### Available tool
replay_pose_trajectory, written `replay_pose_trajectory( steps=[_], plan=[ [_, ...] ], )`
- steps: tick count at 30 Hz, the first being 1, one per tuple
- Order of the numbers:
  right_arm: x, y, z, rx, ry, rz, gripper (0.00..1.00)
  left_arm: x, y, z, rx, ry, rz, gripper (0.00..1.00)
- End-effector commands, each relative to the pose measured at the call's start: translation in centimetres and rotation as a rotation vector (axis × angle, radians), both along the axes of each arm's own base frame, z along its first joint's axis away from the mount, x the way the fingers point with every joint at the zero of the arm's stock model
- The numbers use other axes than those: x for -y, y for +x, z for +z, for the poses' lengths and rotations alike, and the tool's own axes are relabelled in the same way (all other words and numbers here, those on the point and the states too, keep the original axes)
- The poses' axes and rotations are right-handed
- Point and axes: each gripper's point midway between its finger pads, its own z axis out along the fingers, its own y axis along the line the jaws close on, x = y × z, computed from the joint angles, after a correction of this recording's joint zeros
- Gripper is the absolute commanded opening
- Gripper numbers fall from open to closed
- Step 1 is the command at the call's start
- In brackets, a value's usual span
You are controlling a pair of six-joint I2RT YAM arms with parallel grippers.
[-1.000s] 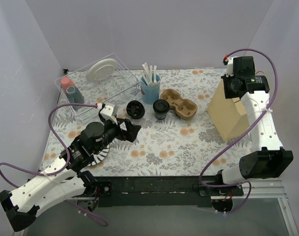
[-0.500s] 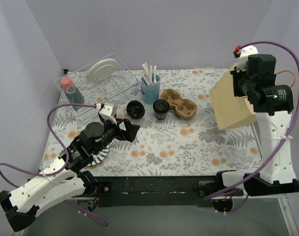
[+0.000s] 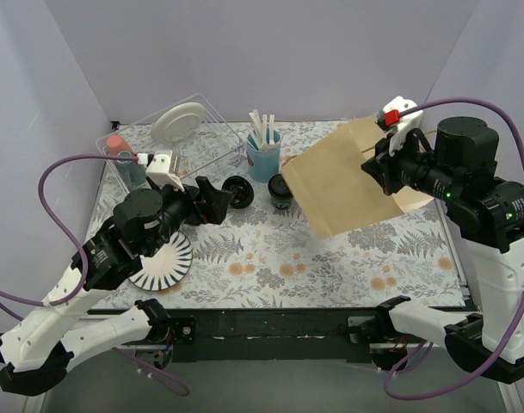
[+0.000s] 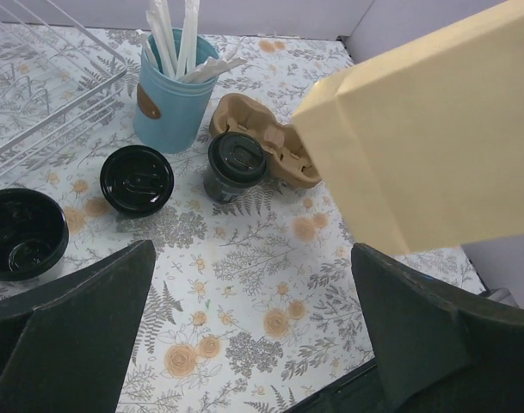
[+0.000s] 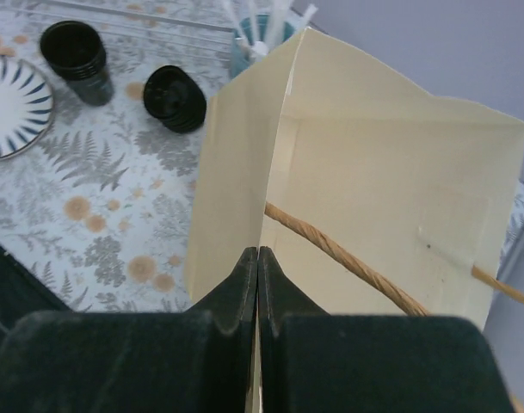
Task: Pack the takeout coffee
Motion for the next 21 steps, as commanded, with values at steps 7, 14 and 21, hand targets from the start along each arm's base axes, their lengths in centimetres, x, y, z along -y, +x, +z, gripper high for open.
replay_pose_trajectory(
  steps=[7, 14, 21],
  plan=[
    [-7.0, -5.7, -2.1, -0.080, 0.134, 0.391, 0.01, -1.2, -1.2, -0.8, -0.139, -0.011, 0.053, 0.98],
    [-8.3, -5.8, -4.2, -0.132, 0.174, 0.350, 0.01, -1.5, -0.9, -1.8, -0.179, -0.011, 0.093, 0.98],
    [-12.3, -6.9, -7.5, -0.200, 0.147, 0.337, 0.01, -2.5, 0.2, -4.6, -0.240, 0.036, 0.212, 0.98]
  ],
)
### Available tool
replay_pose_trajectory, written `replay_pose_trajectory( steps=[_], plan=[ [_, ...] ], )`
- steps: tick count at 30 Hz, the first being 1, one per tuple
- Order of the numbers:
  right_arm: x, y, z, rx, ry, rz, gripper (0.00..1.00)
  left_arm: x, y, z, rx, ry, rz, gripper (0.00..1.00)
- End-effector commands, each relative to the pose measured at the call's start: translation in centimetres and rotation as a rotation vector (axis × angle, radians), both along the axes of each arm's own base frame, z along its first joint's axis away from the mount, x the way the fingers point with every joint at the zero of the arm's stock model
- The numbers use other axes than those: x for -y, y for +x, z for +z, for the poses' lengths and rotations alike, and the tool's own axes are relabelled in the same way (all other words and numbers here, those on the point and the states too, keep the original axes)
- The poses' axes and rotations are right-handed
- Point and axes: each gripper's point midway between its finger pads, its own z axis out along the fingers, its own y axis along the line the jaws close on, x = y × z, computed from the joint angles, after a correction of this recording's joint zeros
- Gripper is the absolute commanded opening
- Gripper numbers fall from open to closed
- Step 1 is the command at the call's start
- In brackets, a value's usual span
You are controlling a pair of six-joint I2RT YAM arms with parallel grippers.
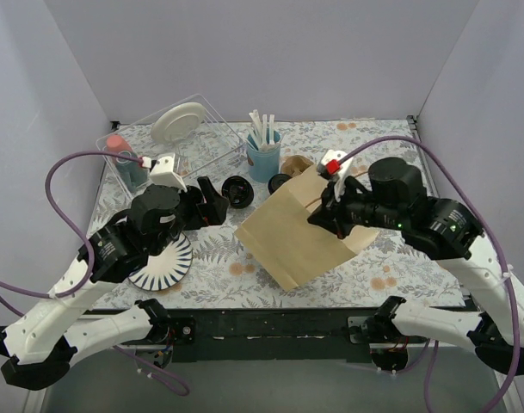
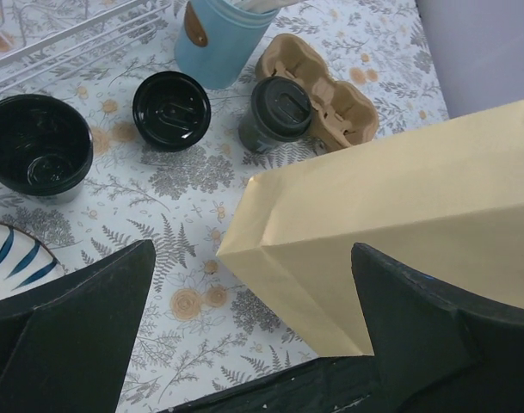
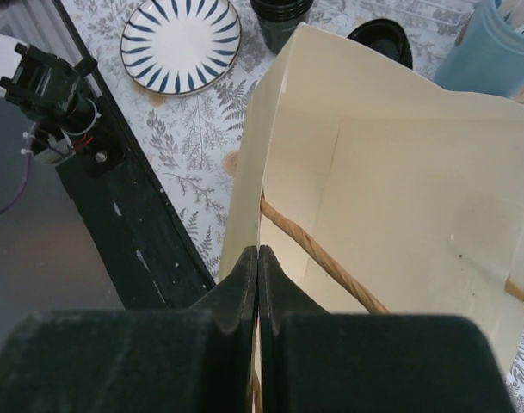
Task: Pack the takeout coffee
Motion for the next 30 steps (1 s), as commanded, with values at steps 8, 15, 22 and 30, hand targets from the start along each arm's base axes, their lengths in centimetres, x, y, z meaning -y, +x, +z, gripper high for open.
replay_pose_trajectory(
  steps=[8, 15, 22, 30],
  plan=[
    [-6.5, 0.4, -2.8, 0.062, -0.150, -0.160, 0.01, -4.6, 0.4, -0.7, -0.061, -0.029, 0.299, 0.98],
    [-9.0, 0.0, -5.9, 0.086, -0.376, -0.204, 0.01, -5.7, -0.1, 0.0, -0.037, -0.067, 0.324, 0.98],
    [-11.7, 0.2, -7.9, 0.054, -0.438, -0.230, 0.02, -5.7, -0.3, -0.7, -0.046, -0.061, 0.317, 0.98],
    [-13.6, -0.8, -3.4, 0.037, -0.253, -0.158, 0.45, -4.8, -0.3, -1.0, -0.028, -0.022, 0.245, 0.98]
  ],
)
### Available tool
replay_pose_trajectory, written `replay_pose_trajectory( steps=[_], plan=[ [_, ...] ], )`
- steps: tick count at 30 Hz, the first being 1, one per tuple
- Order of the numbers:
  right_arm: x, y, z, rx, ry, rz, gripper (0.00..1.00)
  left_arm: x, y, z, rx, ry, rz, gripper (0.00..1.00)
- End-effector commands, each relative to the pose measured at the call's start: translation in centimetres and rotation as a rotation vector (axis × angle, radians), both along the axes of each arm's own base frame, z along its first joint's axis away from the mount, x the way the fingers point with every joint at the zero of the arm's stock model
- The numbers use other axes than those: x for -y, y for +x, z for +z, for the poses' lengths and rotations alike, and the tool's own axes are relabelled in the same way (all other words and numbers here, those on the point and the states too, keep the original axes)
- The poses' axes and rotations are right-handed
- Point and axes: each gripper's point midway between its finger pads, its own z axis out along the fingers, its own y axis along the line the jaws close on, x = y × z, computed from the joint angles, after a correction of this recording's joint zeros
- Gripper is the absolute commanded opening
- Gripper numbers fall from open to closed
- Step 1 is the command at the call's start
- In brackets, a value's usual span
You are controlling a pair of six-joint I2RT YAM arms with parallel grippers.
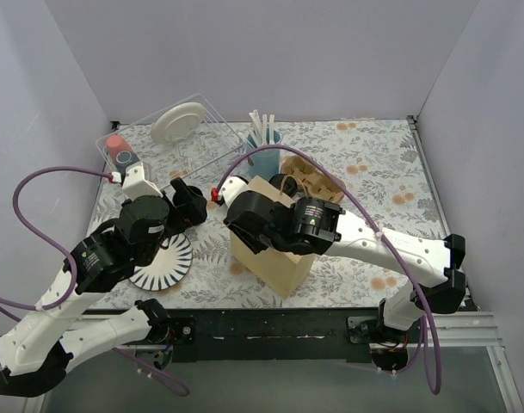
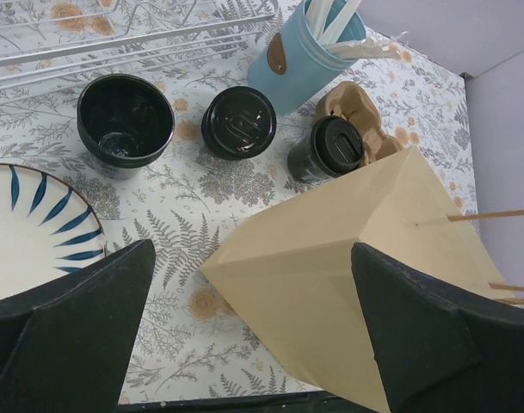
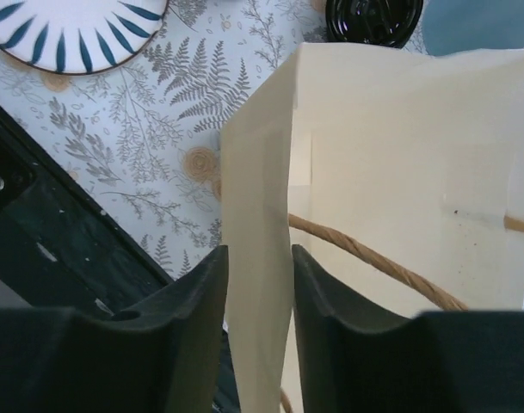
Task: Pack the takeout coffee
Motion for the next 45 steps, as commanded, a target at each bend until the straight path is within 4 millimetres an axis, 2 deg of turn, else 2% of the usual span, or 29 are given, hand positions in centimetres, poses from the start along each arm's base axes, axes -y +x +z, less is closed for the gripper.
replay_pose_trajectory(
  steps=[1, 6, 7, 10, 11, 14, 16, 19, 22, 24, 27, 30, 31, 33, 34, 35, 37, 38, 40, 41, 42, 45],
  plan=[
    [-0.5, -0.8, 5.8, 0.012, 0.198, 0.040, 0.47, 0.6, 0.0, -0.2, 0.011, 0.031, -0.048, 0.98],
    [-0.2, -1.5, 9.8, 0.038, 0.326, 0.086, 0.50, 2.4, 0.3, -0.7, -0.003, 0.041, -0.121, 0.97],
    [0.4, -1.3, 11.3, 0.066, 0.355, 0.086, 0.51, 2.7, 0.3, -0.5, -0.003, 0.037, -0.131, 0.97],
    [2.1, -0.3, 14.4, 0.153, 0.403, 0.049, 0.52, 3.7, 0.3, -0.4, -0.015, 0.029, -0.171, 0.96],
    [3.0, 0.7, 16.3, 0.219, 0.423, 0.021, 0.53, 4.2, 0.1, -0.4, -0.021, 0.030, -0.198, 0.96],
    [5.2, 2.9, 19.8, 0.335, 0.453, -0.031, 0.54, 4.5, 0.0, -0.8, -0.045, 0.038, -0.212, 0.95],
    [6.1, 3.1, 21.2, 0.363, 0.494, -0.034, 0.55, 4.8, -0.2, -0.8, -0.051, 0.029, -0.231, 0.95],
    [7.0, 3.5, 21.2, 0.362, 0.515, -0.050, 0.55, 5.8, -0.9, -0.6, -0.065, -0.023, -0.278, 0.93],
    [7.4, 3.8, 19.6, 0.351, 0.487, -0.073, 0.55, 7.8, -2.2, 0.2, -0.039, -0.088, -0.414, 0.93],
    [7.3, 4.0, 18.4, 0.345, 0.463, -0.077, 0.55, 8.5, -2.4, 0.3, -0.040, -0.108, -0.445, 0.94],
    [7.9, 4.0, 18.0, 0.346, 0.469, -0.097, 0.55, 9.6, -2.6, -0.2, -0.070, -0.112, -0.486, 0.95],
    [8.5, 4.1, 16.7, 0.350, 0.454, -0.108, 0.55, 10.4, -1.6, -0.9, -0.081, -0.088, -0.481, 0.96],
    [8.6, 4.1, 14.9, 0.342, 0.420, -0.101, 0.55, 10.7, -1.2, -0.5, -0.072, -0.100, -0.468, 0.97],
    [7.8, 3.9, 13.0, 0.328, 0.404, -0.045, 0.55, 10.3, 0.3, -0.3, -0.053, -0.087, -0.392, 0.97],
    [8.0, 3.9, 11.9, 0.336, 0.378, -0.021, 0.56, 10.3, 0.9, -0.1, -0.054, -0.081, -0.360, 0.96],
    [8.0, 4.5, 9.5, 0.305, 0.344, -0.014, 0.57, 10.2, 1.4, -0.3, -0.062, -0.077, -0.333, 0.96],
    [8.4, 5.0, 7.7, 0.260, 0.323, -0.012, 0.60, 9.8, 2.1, -1.3, -0.092, -0.040, -0.275, 0.97],
    [9.3, 6.0, 6.9, 0.248, 0.303, -0.050, 0.60, 9.7, 2.2, -1.6, -0.104, -0.033, -0.264, 0.96],
    [10.3, 7.0, 6.2, 0.238, 0.295, -0.087, 0.62, 9.5, 2.1, -2.6, -0.130, -0.032, -0.248, 0.96],
    [11.0, 7.9, 5.4, 0.210, 0.298, -0.097, 0.63, 9.4, 1.9, -3.9, -0.149, -0.021, -0.250, 0.96],
    [11.4, 8.8, 5.8, 0.224, 0.321, -0.105, 0.64, 9.5, 1.8, -4.1, -0.150, -0.025, -0.259, 0.96],
    [13.0, 11.8, 5.0, 0.173, 0.337, -0.128, 0.67, 9.1, 1.2, -5.6, -0.162, -0.016, -0.269, 0.96]
  ],
)
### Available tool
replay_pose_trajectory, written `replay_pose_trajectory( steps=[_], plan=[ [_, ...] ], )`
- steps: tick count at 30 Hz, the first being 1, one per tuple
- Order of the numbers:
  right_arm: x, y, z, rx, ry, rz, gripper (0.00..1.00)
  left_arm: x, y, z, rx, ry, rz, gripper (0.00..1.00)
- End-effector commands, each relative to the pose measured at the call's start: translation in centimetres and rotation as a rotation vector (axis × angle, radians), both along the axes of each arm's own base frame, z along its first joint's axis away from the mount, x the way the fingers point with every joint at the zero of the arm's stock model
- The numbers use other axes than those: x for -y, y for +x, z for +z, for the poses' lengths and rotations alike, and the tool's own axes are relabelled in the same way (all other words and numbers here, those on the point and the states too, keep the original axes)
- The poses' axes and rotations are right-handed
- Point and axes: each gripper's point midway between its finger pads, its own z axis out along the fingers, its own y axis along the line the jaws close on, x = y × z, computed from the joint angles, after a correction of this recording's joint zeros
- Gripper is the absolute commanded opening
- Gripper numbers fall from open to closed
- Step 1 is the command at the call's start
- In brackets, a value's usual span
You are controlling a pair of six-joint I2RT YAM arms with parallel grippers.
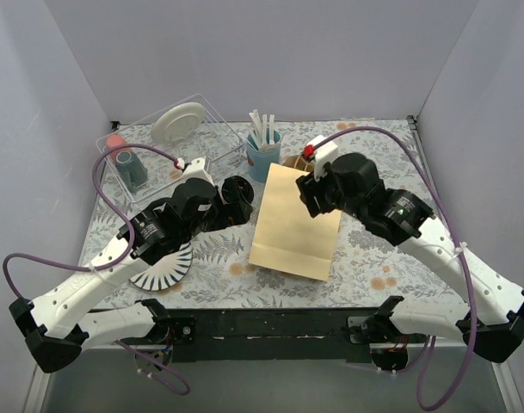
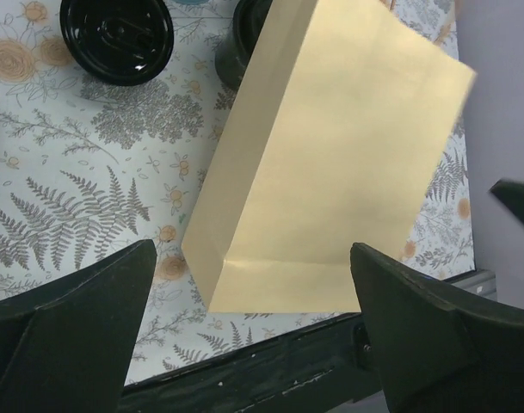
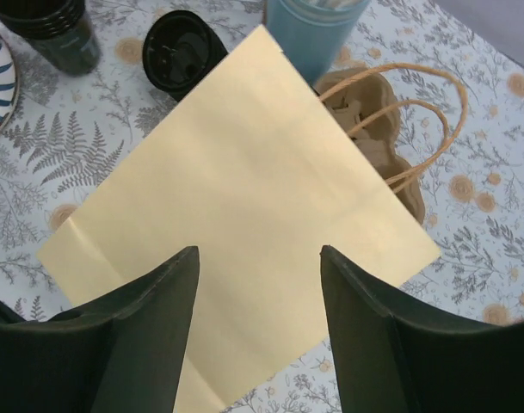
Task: Pack the takeout coffee
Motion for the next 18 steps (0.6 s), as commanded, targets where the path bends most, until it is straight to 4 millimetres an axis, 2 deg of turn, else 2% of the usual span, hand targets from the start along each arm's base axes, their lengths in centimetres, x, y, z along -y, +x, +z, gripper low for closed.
replay_pose_trajectory(
  steps=[1, 2, 3, 4, 5, 6, 7, 8, 9, 10, 11, 12, 13, 15, 17, 18],
  plan=[
    [2.3, 4.7, 1.8, 0.006, 0.123, -0.009, 0.68, -1.2, -0.9, -0.9, 0.003, -0.001, 0.011, 0.96],
    [1.6, 4.6, 1.4, -0.048, 0.161, 0.073, 0.69, -1.3, -1.1, -0.8, 0.011, -0.006, 0.005, 0.96],
    [1.6, 5.7, 0.5, -0.096, 0.170, 0.084, 0.76, -1.3, -1.3, -1.1, 0.009, 0.003, -0.009, 0.96],
    [3.4, 7.2, 0.0, -0.120, 0.183, 0.055, 0.79, -1.5, -1.4, -1.2, 0.007, 0.009, -0.012, 0.96],
    [3.1, 7.2, -0.1, -0.154, 0.221, 0.116, 0.81, -1.5, -1.5, -1.2, 0.007, 0.012, -0.017, 0.95],
    [3.3, 8.2, -1.2, -0.193, 0.225, 0.120, 0.81, -1.7, -1.7, -1.2, 0.002, 0.020, -0.023, 0.96],
    [4.6, 9.5, -0.8, -0.190, 0.237, 0.101, 0.81, -1.7, -1.9, -1.2, 0.002, 0.025, -0.036, 0.95],
    [4.6, 9.6, -0.7, -0.209, 0.255, 0.131, 0.81, -1.8, -2.0, -1.1, 0.001, 0.028, -0.041, 0.95],
    [4.6, 10.6, -1.6, -0.242, 0.260, 0.137, 0.81, -1.9, -2.2, -1.1, 0.001, 0.030, -0.050, 0.95],
    [5.0, 11.4, -0.8, -0.228, 0.275, 0.145, 0.81, -1.9, -2.4, -1.1, 0.003, 0.037, -0.059, 0.95],
    [4.7, 11.2, -0.9, -0.244, 0.287, 0.198, 0.81, -2.0, -2.4, -1.0, 0.005, 0.038, -0.060, 0.95],
    [4.8, 11.9, -1.8, -0.273, 0.284, 0.202, 0.81, -2.1, -2.5, -0.9, 0.003, 0.044, -0.062, 0.95],
    [5.0, 12.4, -1.4, -0.267, 0.272, 0.211, 0.81, -2.3, -2.6, -0.6, 0.009, 0.039, -0.061, 0.95],
    [5.0, 12.2, -3.2, -0.330, 0.240, 0.255, 0.81, -2.4, -2.7, -0.3, 0.014, 0.036, -0.062, 0.95],
    [4.9, 11.9, -3.5, -0.357, 0.253, 0.305, 0.80, -2.4, -2.8, 0.0, 0.024, 0.025, -0.063, 0.95],
    [4.9, 11.8, -4.3, -0.385, 0.252, 0.312, 0.78, -2.4, -2.7, 0.3, 0.032, 0.016, -0.061, 0.95]
  ],
)
